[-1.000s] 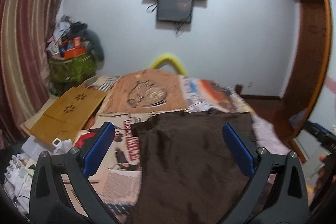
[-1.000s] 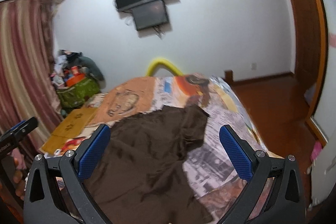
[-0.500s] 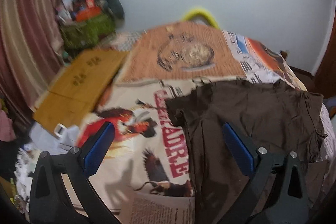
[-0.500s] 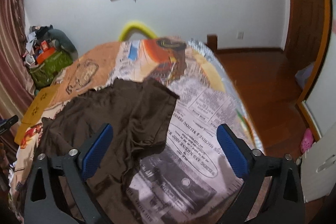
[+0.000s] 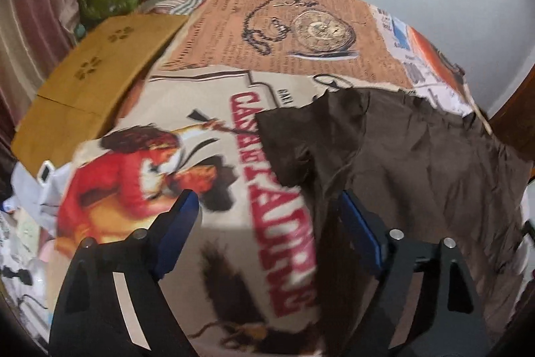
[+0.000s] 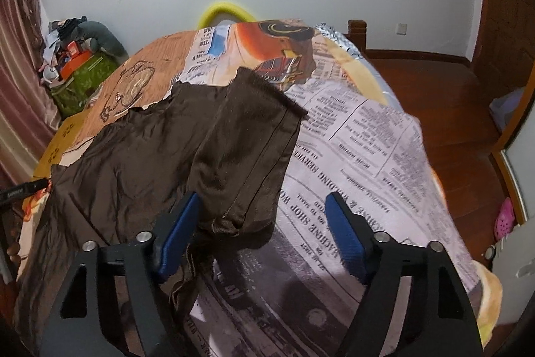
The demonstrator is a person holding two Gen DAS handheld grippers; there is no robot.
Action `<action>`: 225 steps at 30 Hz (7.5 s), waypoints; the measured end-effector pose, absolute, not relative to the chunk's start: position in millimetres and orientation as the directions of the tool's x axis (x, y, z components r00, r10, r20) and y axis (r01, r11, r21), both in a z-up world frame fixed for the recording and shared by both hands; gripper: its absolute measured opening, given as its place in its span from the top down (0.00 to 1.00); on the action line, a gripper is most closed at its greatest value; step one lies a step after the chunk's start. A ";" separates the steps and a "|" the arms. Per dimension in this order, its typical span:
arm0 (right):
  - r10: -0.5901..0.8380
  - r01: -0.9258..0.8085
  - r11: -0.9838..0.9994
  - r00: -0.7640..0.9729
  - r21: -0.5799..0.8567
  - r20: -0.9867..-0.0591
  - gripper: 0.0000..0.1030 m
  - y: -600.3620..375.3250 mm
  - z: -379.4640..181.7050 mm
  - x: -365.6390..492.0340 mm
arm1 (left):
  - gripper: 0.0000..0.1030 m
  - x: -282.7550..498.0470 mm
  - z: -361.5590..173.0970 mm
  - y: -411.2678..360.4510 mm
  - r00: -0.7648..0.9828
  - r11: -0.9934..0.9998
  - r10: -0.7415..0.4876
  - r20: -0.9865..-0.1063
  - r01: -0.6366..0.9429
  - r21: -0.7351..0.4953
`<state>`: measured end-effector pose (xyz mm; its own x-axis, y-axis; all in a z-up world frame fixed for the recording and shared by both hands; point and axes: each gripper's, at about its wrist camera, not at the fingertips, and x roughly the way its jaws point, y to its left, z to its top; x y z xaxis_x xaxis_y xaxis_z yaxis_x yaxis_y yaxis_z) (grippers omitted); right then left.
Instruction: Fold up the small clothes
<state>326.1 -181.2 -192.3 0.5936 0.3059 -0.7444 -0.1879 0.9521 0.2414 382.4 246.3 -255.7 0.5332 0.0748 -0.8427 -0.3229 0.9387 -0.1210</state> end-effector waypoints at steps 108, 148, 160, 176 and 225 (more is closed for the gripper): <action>0.390 -0.258 0.921 0.603 0.293 -0.696 0.52 -199.9 -175.7 341.9 | 0.53 473.8 -185.9 136.1 0.531 0.990 -0.118 -0.839 -0.007 -0.144; 0.509 -0.423 0.849 0.495 0.317 -0.704 0.93 -139.6 -152.7 390.3 | 0.46 428.2 -257.5 174.4 0.486 0.996 -0.026 -0.874 -0.066 -0.067; 0.585 -0.469 0.790 0.387 0.394 -0.713 0.92 -65.7 -148.0 384.7 | 0.42 387.5 -238.8 180.9 0.503 0.995 -0.001 -0.864 -0.086 -0.051; 0.466 -0.457 0.846 0.383 0.275 -0.798 0.57 -112.9 -157.8 328.1 | 0.39 335.1 -231.5 170.0 0.502 0.998 0.046 -0.864 -0.069 0.013; 0.410 -0.503 0.847 0.416 0.170 -0.812 0.55 -128.2 -146.2 329.1 | 0.38 295.1 -241.5 165.9 0.423 0.992 0.067 -0.904 -0.126 0.015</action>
